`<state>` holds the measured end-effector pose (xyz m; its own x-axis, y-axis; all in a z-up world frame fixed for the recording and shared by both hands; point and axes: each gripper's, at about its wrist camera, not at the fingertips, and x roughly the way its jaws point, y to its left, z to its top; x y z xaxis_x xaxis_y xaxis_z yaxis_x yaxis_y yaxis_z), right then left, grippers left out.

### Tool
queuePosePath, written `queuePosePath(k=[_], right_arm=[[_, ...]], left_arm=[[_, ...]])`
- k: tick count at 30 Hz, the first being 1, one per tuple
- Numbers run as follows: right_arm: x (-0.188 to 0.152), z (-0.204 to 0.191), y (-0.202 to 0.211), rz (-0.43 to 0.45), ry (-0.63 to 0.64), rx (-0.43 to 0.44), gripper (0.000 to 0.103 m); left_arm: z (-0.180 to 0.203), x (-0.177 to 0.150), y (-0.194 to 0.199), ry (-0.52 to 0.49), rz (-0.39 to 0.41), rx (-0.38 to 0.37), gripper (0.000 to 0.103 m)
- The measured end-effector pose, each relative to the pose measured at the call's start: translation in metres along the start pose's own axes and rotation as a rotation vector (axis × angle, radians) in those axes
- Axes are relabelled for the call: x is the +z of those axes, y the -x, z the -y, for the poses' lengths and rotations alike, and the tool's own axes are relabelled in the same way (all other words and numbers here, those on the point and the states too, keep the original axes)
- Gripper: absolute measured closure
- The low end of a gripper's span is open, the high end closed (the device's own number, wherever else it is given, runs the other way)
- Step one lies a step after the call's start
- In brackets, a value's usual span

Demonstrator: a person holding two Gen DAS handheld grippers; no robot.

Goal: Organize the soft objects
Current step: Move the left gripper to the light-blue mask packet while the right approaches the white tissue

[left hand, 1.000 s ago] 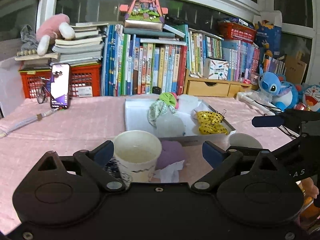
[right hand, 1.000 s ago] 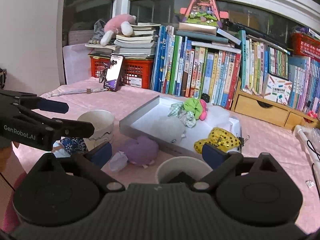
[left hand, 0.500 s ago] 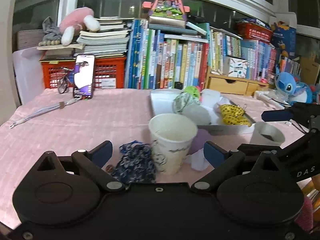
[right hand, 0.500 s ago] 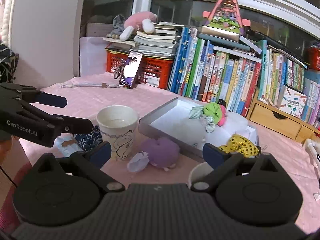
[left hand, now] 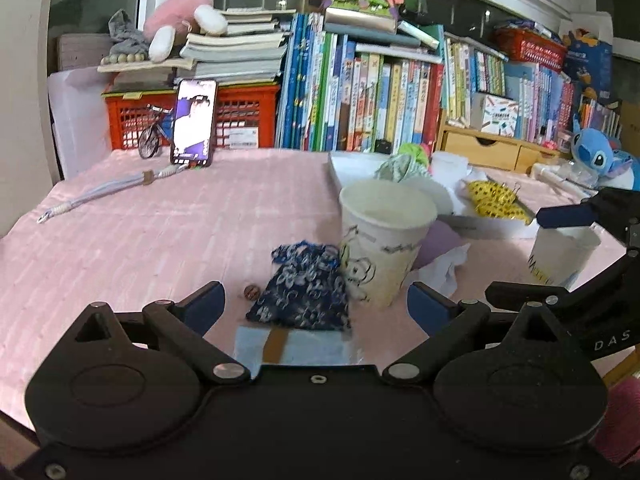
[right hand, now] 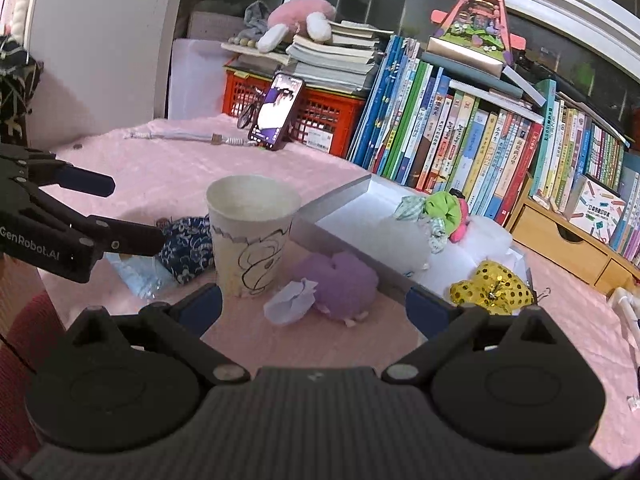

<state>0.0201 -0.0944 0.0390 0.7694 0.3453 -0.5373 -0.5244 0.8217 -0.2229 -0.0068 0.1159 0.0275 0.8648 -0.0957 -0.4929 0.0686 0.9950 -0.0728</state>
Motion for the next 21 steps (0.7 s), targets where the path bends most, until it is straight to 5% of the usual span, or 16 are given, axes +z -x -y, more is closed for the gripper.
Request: queuePosePath(k=[21], right_arm=[[-0.011,-0.033,-0.029,0.014,0.110,-0.081,0.004]], left_arm=[[-0.005,-0.033,-0.017,0.010,-0.079,0.054,0.005]])
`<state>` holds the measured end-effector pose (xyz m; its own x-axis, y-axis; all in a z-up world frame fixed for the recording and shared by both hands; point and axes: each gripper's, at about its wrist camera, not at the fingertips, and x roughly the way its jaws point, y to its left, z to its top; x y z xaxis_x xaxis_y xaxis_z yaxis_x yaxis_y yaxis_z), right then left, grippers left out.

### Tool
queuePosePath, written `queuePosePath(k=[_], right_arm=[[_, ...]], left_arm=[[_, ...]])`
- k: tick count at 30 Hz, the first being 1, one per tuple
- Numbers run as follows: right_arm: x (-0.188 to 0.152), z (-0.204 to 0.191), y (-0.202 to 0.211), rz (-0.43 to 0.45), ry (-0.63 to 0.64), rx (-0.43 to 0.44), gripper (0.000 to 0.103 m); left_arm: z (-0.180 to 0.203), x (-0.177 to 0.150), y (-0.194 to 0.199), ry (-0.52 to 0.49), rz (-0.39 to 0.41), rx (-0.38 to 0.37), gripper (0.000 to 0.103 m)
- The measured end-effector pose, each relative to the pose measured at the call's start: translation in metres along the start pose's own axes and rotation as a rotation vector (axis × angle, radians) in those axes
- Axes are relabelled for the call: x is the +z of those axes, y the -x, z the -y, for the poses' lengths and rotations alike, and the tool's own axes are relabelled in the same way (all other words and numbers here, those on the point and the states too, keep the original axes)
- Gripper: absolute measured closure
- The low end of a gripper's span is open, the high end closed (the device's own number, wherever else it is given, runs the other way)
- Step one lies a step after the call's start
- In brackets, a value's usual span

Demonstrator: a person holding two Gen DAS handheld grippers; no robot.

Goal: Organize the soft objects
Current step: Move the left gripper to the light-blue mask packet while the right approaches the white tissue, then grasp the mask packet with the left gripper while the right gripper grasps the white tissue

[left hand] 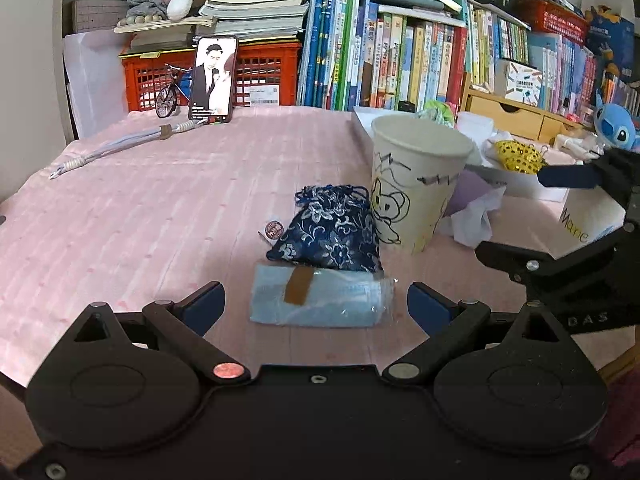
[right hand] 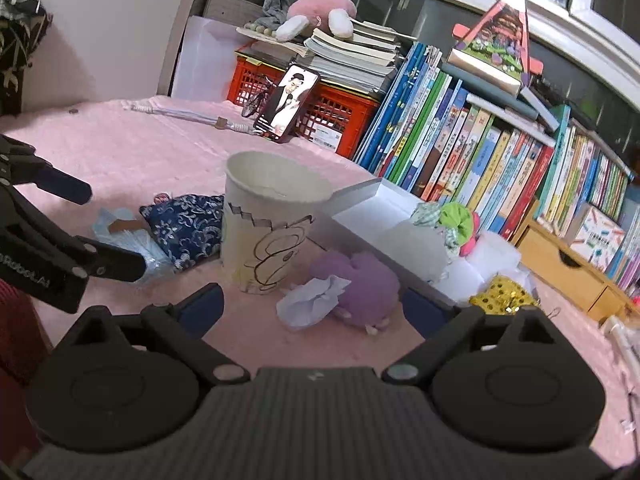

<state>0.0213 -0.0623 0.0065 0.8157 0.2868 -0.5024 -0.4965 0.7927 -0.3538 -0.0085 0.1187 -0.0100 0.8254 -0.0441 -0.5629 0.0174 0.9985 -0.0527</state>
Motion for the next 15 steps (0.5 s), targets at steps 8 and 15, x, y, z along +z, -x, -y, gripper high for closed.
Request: queuePosePath(k=[8,15], right_arm=[[0.001,0.001,-0.010,-0.036,-0.001,0.014,0.013],[0.001,-0.004,-0.017,-0.049,0.014,0.008,0.017]], left_arm=[[0.005,-0.005,-0.005,-0.028,-0.006,0.004,0.005],[0.005,-0.007,-0.009,-0.026,-0.010,0.007,0.006]])
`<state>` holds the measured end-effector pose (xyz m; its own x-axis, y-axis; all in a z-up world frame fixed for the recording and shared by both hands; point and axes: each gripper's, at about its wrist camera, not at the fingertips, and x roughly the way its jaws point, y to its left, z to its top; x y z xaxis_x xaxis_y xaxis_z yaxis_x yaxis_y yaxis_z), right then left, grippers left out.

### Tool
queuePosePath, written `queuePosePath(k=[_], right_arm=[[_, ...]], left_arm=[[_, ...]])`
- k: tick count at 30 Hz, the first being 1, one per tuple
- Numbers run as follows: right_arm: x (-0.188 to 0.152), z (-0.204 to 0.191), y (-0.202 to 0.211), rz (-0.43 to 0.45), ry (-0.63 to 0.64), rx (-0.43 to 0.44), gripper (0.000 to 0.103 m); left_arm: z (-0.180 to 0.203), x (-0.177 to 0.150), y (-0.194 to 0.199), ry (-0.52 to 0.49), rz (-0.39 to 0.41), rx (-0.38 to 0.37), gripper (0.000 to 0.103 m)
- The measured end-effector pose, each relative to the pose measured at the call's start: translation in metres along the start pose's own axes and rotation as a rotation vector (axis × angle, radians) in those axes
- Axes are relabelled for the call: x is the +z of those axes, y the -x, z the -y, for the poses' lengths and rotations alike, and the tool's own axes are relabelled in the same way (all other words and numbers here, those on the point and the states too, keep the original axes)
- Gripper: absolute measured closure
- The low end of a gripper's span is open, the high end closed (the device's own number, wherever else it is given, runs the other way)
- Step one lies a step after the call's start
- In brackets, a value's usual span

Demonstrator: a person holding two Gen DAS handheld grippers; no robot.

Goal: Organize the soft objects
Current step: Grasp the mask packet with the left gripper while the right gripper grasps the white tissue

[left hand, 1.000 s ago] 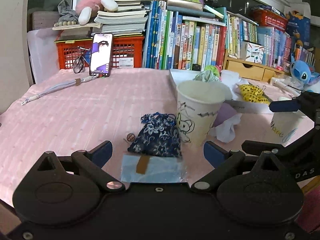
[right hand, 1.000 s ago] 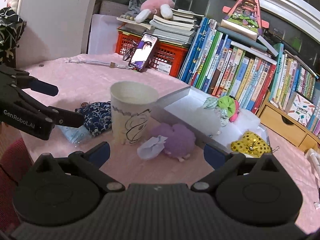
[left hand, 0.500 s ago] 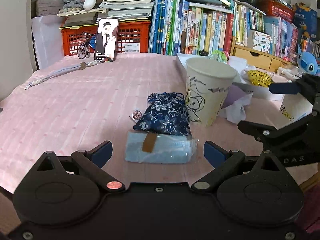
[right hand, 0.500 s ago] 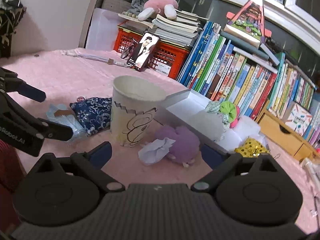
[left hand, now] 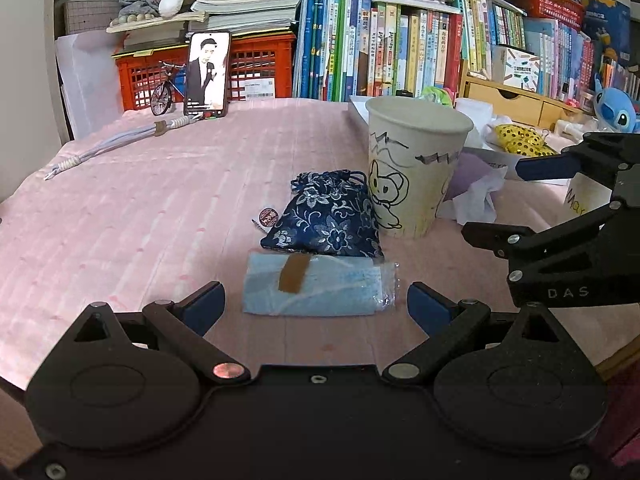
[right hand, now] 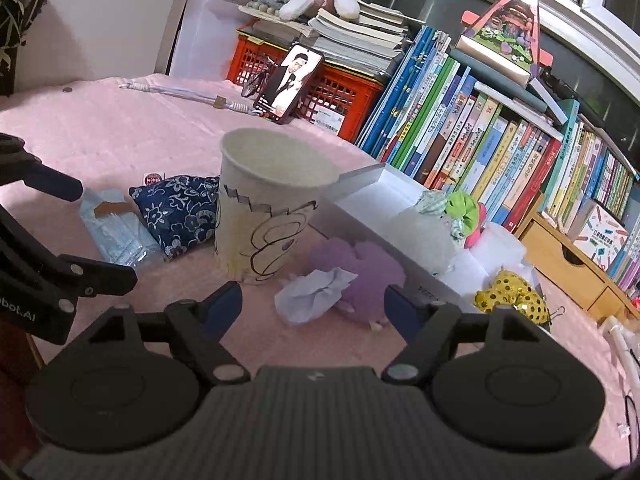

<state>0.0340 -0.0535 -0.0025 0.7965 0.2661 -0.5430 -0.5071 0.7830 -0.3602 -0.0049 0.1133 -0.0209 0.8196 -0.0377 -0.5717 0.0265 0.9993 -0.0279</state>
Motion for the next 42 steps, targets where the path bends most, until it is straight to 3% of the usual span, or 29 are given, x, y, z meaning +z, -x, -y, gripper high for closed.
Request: queuePosePath(k=[17,42], right_arm=[[0.003,-0.013,-0.017,-0.041,0.063,-0.018,0.025],[0.000,-0.007,-0.025,-0.063,0.032,-0.012,0.044]], left_arm=[[-0.003,0.001,-0.005,-0.003,-0.008,-0.004,0.017],[-0.003,0.002,-0.006,0.013,0.013,0.015,0.023]])
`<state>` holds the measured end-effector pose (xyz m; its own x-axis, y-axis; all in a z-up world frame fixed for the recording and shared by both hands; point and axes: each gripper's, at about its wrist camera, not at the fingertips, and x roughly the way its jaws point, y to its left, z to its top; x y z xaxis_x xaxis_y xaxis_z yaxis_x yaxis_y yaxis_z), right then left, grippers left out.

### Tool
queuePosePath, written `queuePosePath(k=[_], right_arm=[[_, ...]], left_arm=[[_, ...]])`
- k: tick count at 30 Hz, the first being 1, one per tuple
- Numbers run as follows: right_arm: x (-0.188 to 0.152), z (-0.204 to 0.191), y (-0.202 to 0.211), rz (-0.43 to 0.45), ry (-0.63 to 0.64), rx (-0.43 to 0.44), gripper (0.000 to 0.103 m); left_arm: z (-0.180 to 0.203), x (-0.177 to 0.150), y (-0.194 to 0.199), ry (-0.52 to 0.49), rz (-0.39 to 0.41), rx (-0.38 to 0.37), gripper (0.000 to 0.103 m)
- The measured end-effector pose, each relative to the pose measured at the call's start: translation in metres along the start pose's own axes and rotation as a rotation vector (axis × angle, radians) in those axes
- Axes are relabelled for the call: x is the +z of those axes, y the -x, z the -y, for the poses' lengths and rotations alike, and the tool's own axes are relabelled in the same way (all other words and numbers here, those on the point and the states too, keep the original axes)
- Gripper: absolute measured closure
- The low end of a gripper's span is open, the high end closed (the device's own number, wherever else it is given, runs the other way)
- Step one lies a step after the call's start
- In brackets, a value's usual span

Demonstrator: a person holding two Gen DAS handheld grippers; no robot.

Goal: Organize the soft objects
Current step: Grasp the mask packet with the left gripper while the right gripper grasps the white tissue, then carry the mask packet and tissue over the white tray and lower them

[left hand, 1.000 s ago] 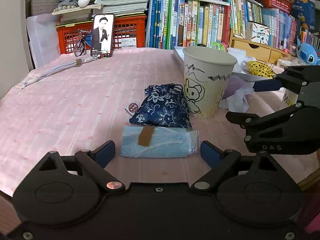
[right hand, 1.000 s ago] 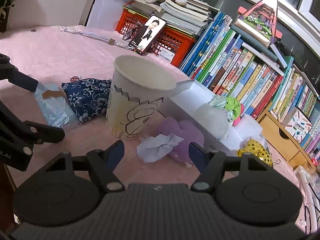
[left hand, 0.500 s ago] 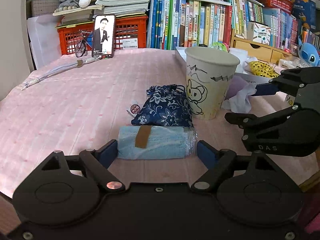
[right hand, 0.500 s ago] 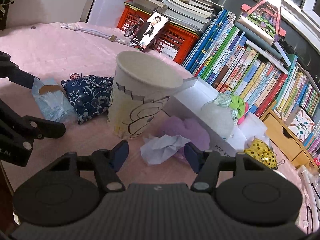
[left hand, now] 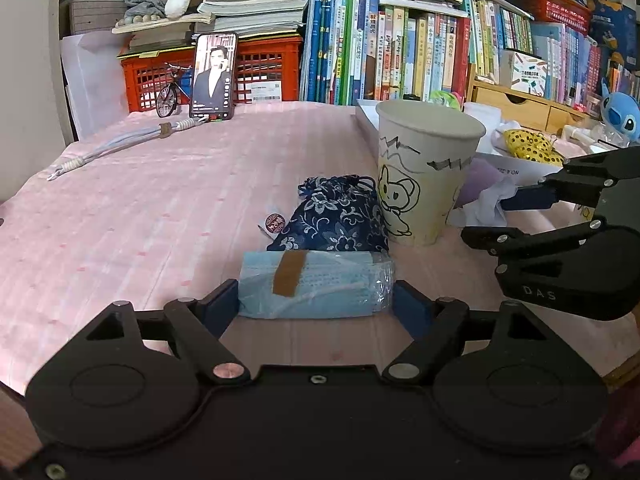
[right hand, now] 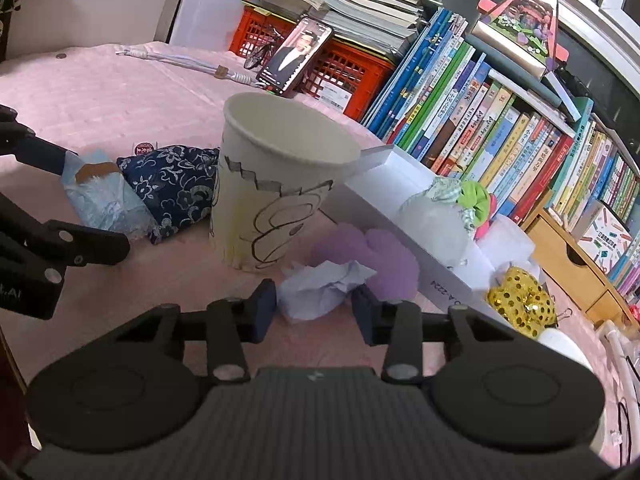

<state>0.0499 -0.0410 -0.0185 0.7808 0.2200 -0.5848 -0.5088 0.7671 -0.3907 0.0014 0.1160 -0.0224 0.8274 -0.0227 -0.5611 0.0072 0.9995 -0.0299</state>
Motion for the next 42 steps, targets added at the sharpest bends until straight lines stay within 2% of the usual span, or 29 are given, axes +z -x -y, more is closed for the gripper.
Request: queuePosePath(k=[15,27,34,42], right_arm=[[0.006,0.005,0.020,0.054,-0.022,-0.006,0.045],[0.022,0.023,0.047,0.134,-0.065,-0.013,0.045],[0.029,0.049,0.063,0.170,-0.144,-0.002,0.045],[0.028,0.085,0.077,0.192,-0.228,-0.029,0.045]], left_arm=[[0.001,0.013,0.023,0.004,0.072,0.009,0.024],[-0.006,0.054,0.044,0.010,0.148,-0.008,0.024],[0.000,0.083,0.052,-0.001,0.189,-0.042,0.024],[0.022,0.114,0.051,-0.019,0.198,-0.116,0.024]])
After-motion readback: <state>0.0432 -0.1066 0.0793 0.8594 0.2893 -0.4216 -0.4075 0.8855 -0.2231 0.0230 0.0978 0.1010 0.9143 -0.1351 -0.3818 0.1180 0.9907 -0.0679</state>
